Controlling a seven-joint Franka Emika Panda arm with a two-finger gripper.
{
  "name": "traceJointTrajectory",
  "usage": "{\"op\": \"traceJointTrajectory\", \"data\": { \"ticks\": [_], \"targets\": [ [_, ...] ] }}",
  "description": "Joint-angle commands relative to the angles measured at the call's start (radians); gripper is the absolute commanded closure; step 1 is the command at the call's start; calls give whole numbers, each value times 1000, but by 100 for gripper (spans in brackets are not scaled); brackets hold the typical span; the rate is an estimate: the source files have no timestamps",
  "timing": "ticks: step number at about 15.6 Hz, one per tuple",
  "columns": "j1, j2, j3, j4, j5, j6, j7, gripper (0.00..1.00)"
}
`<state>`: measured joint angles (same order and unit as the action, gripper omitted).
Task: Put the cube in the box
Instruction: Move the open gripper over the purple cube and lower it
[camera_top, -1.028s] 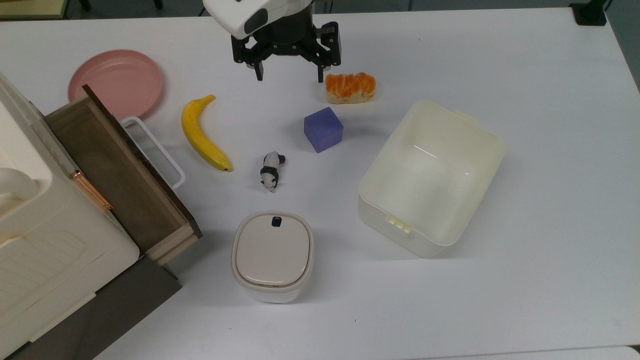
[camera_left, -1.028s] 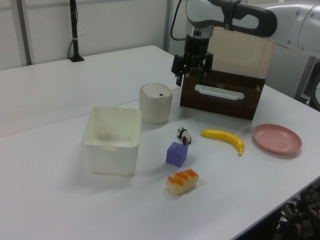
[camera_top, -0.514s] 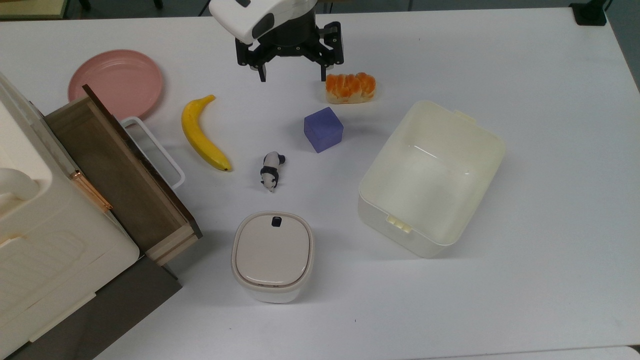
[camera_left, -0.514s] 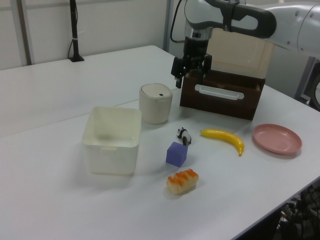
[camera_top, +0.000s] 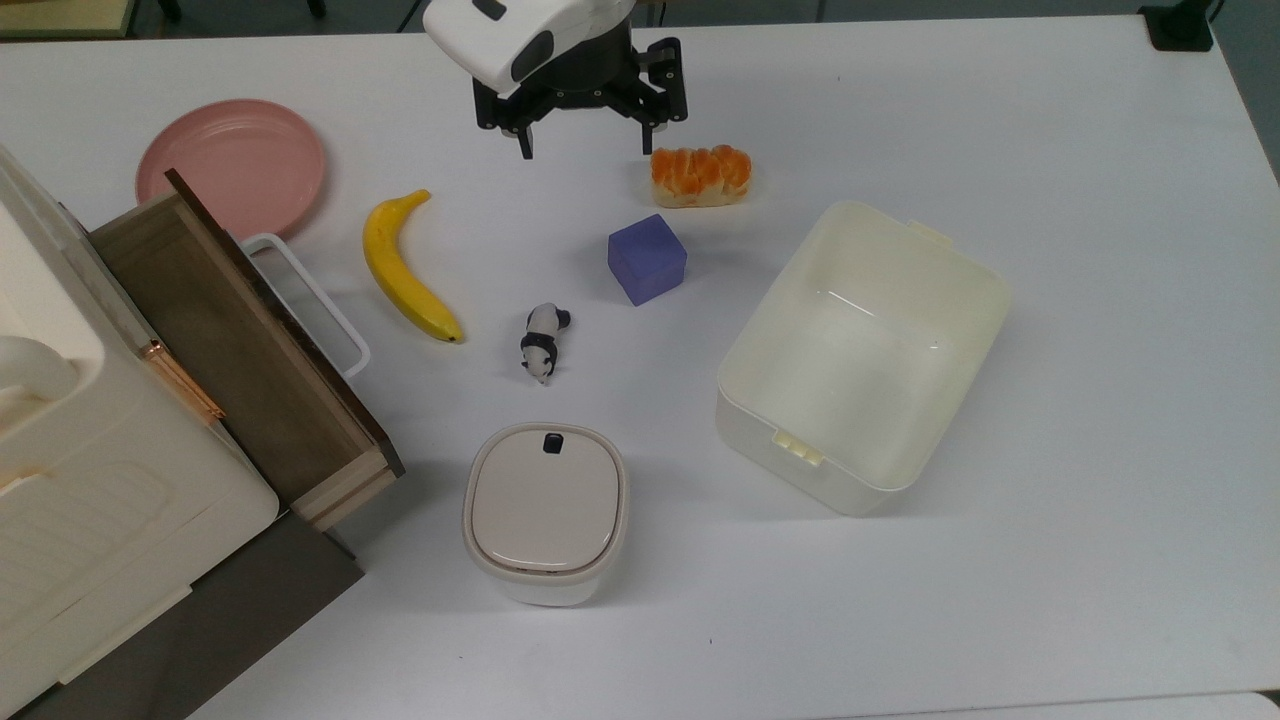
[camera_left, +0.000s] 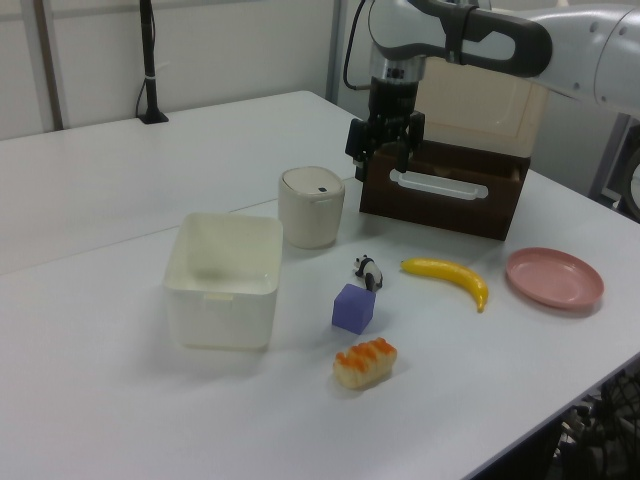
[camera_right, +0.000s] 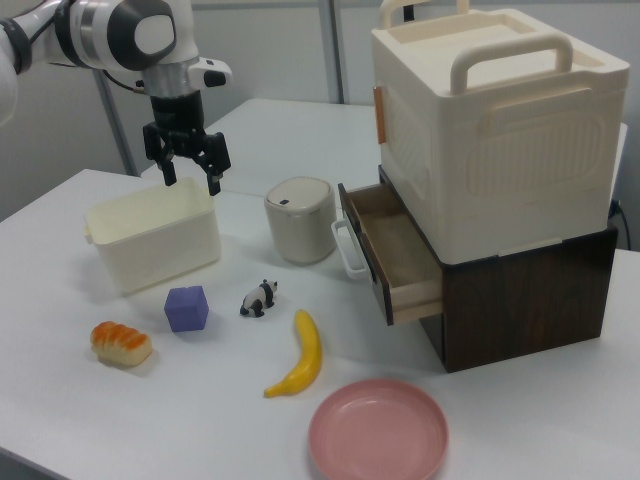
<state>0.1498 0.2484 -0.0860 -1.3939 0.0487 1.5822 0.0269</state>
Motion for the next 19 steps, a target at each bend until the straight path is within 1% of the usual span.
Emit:
{"op": "traceJointTrajectory", "data": {
  "ticks": [1, 3, 5, 8, 10, 12, 13, 15, 16, 19],
  "targets": [
    [13, -31, -3, -31, 2, -16, -21, 0],
    [11, -31, -3, -40, 2, -14, -51, 0],
    [13, -32, -3, -62, 5, -10, -166, 0],
    [19, -34, 2, -97, 5, -2, -186, 0],
    [48, -38, 2, -134, 3, 4, -226, 0],
    [53, -40, 2, -137, 2, 2, -240, 0],
    [53, -41, 2, -136, -1, -10, -272, 0],
    [57, -40, 2, -137, -15, -53, -401, 0],
    [59, -40, 2, -137, -18, -63, -432, 0],
    [56, -37, 2, -148, -9, -51, -430, 0]
  ]
}}
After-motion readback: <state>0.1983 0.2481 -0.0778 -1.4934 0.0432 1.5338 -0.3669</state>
